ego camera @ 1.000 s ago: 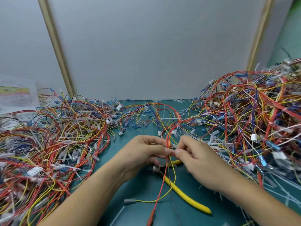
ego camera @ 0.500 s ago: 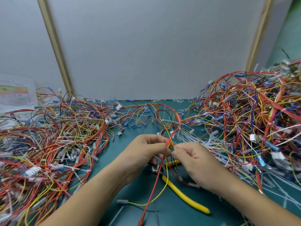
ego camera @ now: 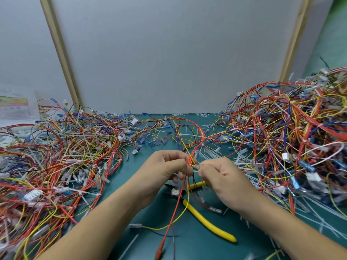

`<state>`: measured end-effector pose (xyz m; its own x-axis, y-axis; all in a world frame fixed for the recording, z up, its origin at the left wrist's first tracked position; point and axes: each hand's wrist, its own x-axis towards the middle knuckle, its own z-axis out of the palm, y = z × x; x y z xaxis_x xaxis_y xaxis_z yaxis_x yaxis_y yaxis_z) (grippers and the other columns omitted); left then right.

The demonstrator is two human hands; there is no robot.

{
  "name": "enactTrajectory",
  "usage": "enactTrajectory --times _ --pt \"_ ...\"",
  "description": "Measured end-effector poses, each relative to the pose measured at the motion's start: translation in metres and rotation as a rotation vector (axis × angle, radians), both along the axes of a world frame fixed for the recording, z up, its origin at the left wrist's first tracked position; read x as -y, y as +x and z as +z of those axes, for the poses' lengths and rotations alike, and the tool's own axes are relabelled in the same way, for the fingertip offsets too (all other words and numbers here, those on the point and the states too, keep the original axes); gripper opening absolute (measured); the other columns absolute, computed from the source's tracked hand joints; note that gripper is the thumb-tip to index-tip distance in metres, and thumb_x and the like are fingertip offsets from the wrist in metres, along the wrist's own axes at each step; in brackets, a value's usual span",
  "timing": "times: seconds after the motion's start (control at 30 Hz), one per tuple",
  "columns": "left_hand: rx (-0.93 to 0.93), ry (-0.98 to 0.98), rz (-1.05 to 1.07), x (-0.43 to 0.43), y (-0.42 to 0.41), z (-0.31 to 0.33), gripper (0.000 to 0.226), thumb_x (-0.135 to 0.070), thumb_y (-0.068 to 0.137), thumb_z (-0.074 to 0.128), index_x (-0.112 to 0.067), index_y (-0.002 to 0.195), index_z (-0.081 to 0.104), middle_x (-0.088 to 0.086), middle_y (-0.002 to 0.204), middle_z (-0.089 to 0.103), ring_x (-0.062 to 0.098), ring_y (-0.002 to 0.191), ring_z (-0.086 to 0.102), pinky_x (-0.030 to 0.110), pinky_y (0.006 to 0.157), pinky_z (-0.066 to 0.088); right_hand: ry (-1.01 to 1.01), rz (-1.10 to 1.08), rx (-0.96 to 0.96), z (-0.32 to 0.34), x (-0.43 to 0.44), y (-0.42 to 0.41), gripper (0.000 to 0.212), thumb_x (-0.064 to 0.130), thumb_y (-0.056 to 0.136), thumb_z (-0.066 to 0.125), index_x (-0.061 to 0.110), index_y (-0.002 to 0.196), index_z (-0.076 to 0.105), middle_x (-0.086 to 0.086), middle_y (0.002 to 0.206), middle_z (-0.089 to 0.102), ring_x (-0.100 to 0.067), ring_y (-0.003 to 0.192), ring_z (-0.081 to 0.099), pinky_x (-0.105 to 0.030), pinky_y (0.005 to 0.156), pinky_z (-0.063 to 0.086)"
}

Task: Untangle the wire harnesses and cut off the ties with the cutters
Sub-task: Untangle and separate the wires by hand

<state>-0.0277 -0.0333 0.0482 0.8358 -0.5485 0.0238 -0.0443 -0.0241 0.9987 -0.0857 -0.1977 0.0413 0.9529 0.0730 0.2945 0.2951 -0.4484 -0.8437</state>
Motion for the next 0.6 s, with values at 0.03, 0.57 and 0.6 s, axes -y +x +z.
enactTrajectory --times 0.03,0.57,0.6 --pt "0.010 0.006 -0.015 0.000 0.000 0.000 0.021 -0.013 0.065 0.065 -0.014 0.083 0.075 0.002 0.071 0.065 0.015 0.066 0.049 0.027 0.064 0.038 0.005 -0.004 0.000 0.000 0.001 0.000 0.036 0.028 0.082 0.044 0.012 0.055 0.027 0.003 0.051 0.023 -0.008 0.047 0.020 -0.021 0.045 0.020" --pt "0.037 0.048 0.235 -0.005 0.010 -0.003 0.038 -0.049 0.071 0.074 -0.014 0.079 0.060 0.000 0.070 0.060 0.014 0.058 0.055 0.031 0.059 0.045 0.010 0.247 -0.053 0.006 -0.001 -0.011 0.035 0.017 0.083 0.045 0.020 0.050 0.035 0.006 0.046 0.029 -0.008 0.046 0.027 -0.029 0.045 0.025" --pt "0.019 0.064 0.199 -0.005 0.009 -0.004 0.041 -0.051 0.071 0.073 -0.013 0.082 0.062 0.001 0.074 0.063 0.014 0.060 0.057 0.029 0.058 0.047 -0.003 0.296 -0.075 0.006 -0.002 -0.012 0.033 0.016 0.083 0.046 0.013 0.051 0.038 -0.004 0.046 0.033 -0.012 0.047 0.031 -0.032 0.046 0.027"
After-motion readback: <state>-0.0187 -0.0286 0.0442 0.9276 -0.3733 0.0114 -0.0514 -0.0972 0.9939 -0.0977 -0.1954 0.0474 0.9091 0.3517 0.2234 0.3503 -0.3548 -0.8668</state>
